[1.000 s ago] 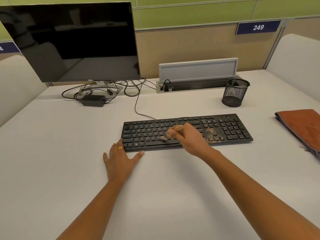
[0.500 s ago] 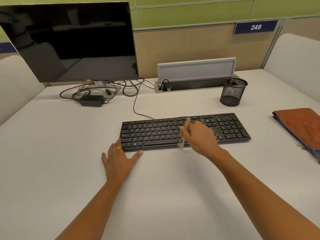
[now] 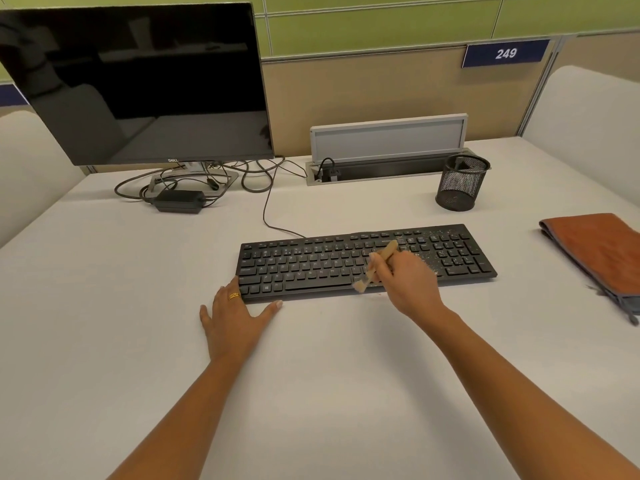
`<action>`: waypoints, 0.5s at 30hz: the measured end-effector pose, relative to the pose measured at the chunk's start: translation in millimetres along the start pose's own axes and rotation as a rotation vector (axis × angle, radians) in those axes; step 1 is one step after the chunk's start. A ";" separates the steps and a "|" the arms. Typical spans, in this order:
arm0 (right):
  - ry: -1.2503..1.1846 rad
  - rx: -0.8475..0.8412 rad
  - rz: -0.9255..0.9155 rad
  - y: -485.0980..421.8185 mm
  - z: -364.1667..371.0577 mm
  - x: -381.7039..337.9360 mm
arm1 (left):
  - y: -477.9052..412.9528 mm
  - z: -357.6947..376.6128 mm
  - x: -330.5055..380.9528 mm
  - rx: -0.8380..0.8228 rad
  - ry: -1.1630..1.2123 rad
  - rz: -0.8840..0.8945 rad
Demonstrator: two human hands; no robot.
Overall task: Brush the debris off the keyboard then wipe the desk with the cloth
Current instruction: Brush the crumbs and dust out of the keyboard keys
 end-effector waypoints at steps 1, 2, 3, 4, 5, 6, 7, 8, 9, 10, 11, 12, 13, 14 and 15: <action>0.057 0.057 0.026 0.4 -8.5 3.0 | -0.1 0.3 -0.1 -0.001 0.003 0.001; 0.097 0.118 0.049 1.0 -17.5 5.5 | -0.4 0.8 -0.5 -0.003 0.006 0.001; 0.103 0.168 0.061 1.3 -24.1 6.5 | -0.5 1.3 -1.0 -0.006 0.009 0.000; 0.078 0.195 0.053 1.2 -26.9 5.8 | -0.7 1.8 -1.3 -0.008 0.010 -0.001; 0.023 0.194 0.033 0.4 -25.9 3.1 | -0.9 1.8 -1.6 -0.008 0.009 -0.001; -0.055 0.164 0.001 -0.5 -21.5 -0.5 | -1.2 1.8 -1.6 -0.006 0.006 -0.001; -0.130 0.120 -0.030 -1.1 -15.0 -4.2 | -1.2 1.6 -1.5 -0.004 0.005 0.000; -0.173 0.071 -0.053 -1.2 -7.9 -6.6 | -1.1 1.9 -1.5 -0.004 0.008 0.000; -0.171 0.024 -0.064 -1.0 -1.6 -8.2 | -1.1 1.9 -1.2 -0.003 0.014 0.001; -0.125 -0.006 -0.065 -0.5 1.9 -9.4 | -1.1 2.1 -1.3 -0.002 0.022 0.002; -0.054 -0.011 -0.055 -0.7 1.8 -9.1 | -1.2 2.1 -0.8 -0.002 0.030 0.004; 0.025 0.007 -0.043 -1.1 -2.4 -8.6 | -1.2 2.3 -0.6 -0.003 0.034 0.005; 0.085 0.037 -0.030 -1.6 -8.6 -8.4 | -1.3 2.3 -0.7 -0.002 0.036 0.004; 0.112 0.060 -0.019 -3.1 -12.7 -6.9 | -1.6 2.3 -1.2 -0.001 0.034 0.003; 0.103 0.079 -0.014 -4.1 -16.4 -7.0 | -1.7 2.2 -1.5 -0.002 0.029 0.002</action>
Point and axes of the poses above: each hand's wrist, its own y-axis away from the middle knuckle, its own z-axis out of the palm, x = y × z, the point moved 10 cm from there along -y, towards the middle knuckle, and after that the axes turned 9 degrees about -y, right-handed, at the moved point
